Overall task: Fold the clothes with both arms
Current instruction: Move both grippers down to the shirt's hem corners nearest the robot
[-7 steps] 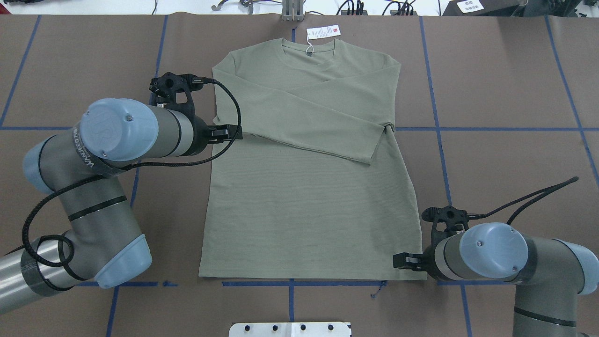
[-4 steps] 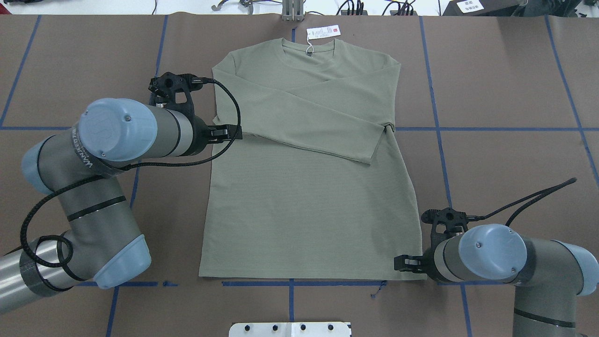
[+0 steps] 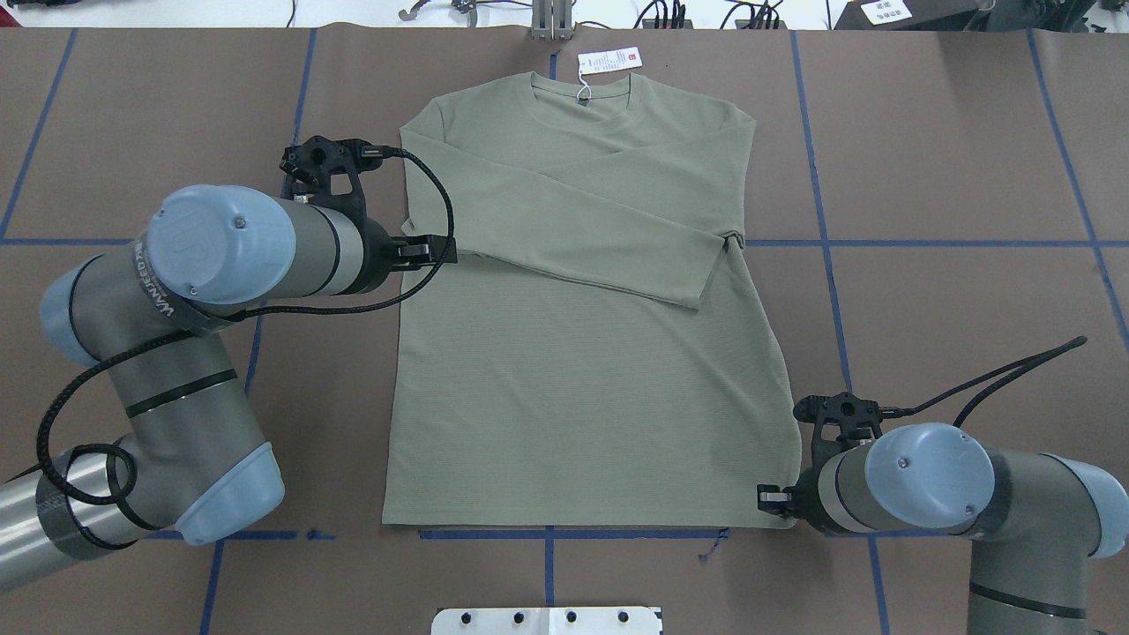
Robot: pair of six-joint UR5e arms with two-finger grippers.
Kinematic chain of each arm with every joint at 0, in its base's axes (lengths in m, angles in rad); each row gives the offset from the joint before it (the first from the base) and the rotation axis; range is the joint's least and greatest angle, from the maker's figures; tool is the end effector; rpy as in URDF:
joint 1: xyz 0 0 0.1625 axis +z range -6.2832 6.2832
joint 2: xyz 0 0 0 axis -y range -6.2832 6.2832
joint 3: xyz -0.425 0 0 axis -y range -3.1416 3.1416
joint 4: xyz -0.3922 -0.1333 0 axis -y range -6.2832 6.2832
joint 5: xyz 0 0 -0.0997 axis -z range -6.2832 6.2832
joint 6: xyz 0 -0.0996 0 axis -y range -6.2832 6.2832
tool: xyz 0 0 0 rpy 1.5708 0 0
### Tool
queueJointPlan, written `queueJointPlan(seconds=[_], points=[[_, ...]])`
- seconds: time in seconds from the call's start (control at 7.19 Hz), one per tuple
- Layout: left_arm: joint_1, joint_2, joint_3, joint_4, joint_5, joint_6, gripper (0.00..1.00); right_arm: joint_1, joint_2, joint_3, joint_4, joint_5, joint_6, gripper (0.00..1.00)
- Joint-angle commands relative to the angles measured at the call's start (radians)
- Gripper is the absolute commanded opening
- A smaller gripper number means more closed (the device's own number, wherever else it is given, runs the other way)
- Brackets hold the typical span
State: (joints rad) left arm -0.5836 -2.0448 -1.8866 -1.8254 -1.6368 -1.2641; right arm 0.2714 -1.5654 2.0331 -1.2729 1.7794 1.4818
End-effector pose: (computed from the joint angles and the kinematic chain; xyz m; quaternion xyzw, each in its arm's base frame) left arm 0.4360 -0.4397 0.2258 0.1888 0.4623 -0.1033 0.8602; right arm -0.4436 -0.2404 0.4118 -0.0284 -0.3828 0.0453 0.9223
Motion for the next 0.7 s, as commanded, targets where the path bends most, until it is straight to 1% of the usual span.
queueJointPlan(seconds=[0.0,0.14,0.28,0.56], points=[[0.001,0.002,0.003,0.000,0.000,-0.004,1.00,0.002,0.001,0.025,0.000,0.000,0.000,0.00],[0.014,0.021,0.012,-0.002,-0.003,-0.011,1.00,0.003,-0.001,0.059,0.000,0.000,0.000,0.00],[0.045,0.067,0.012,-0.015,-0.021,-0.062,1.00,0.011,-0.001,0.084,0.000,0.001,0.000,0.00],[0.132,0.104,0.003,-0.003,-0.080,-0.174,1.00,0.022,0.008,0.085,0.003,0.000,0.000,0.00]])
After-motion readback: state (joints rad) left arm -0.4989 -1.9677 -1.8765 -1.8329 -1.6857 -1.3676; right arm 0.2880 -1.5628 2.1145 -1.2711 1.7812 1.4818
